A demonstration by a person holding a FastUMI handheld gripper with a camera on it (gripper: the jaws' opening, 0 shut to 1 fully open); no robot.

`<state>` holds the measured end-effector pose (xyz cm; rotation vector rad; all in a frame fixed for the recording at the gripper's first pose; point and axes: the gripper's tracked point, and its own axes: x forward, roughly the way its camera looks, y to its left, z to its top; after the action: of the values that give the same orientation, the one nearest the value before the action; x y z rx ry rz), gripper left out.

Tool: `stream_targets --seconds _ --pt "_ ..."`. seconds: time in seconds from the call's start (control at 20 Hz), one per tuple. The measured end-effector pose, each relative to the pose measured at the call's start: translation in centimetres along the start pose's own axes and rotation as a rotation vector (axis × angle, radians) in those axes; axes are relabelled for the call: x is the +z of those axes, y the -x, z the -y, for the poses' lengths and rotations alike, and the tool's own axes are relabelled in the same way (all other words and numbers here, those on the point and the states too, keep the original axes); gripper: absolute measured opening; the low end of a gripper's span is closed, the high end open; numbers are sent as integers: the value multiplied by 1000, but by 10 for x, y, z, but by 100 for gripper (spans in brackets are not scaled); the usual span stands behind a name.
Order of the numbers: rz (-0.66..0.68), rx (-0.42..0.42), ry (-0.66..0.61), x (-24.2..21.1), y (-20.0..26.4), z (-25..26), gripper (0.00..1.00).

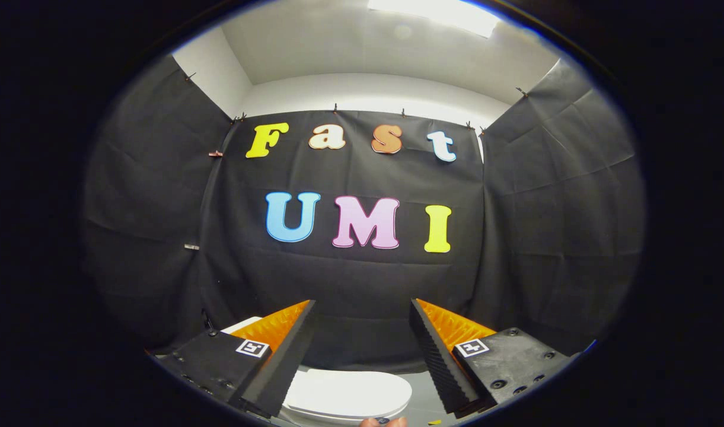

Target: Open the toilet lid.

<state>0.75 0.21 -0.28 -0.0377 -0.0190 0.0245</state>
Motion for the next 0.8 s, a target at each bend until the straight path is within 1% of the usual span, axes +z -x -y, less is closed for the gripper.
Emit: stream_targets --seconds 0.35,0.55,0.8 --pt "-13 14 10 -8 -8 -13 98" --pt "9 20 -1 -10 -8 -16 98" --pt "9 1 21 -37 -11 -13 98"
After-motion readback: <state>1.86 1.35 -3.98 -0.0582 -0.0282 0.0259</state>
